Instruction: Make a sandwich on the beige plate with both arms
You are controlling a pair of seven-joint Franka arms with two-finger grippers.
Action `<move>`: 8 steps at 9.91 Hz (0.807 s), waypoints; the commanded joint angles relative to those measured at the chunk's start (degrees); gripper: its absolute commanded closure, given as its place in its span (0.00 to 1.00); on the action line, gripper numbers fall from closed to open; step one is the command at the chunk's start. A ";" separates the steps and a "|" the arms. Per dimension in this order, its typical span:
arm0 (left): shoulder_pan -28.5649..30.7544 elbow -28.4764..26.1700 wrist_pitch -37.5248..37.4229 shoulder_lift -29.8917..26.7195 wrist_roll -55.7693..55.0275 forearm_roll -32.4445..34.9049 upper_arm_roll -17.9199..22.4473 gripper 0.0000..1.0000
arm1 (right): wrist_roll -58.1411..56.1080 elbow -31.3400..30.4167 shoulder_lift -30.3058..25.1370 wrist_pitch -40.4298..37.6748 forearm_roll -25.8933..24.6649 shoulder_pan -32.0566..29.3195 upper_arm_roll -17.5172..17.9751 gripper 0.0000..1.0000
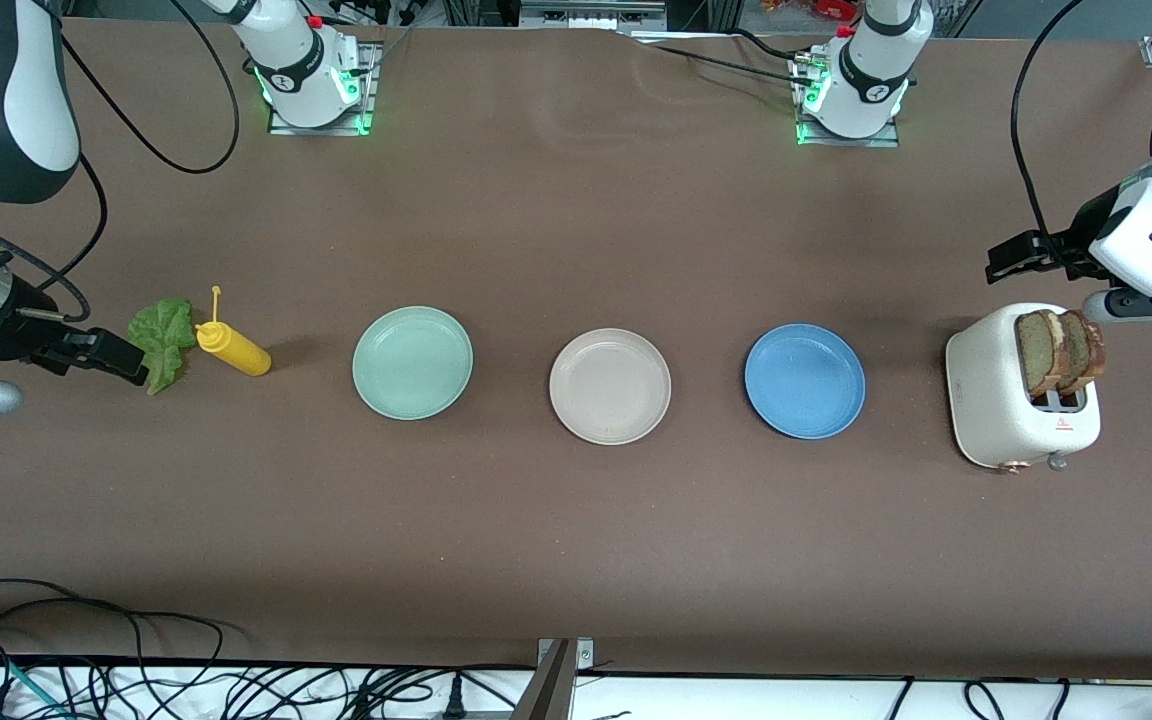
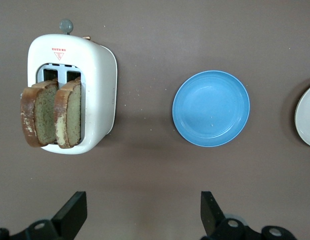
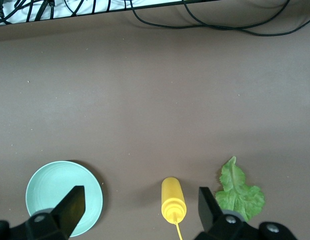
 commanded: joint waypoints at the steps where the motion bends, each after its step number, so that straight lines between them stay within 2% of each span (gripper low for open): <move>1: -0.01 1.15 -0.11 0.67 0.99 -0.47 0.10 0.00 | 0.67 0.08 -0.14 0.35 -0.02 -0.16 0.10 0.00; 8: -0.10 1.15 0.07 1.11 0.99 -0.47 0.10 0.00 | 0.58 0.08 -0.14 0.35 -0.29 -0.07 0.10 0.00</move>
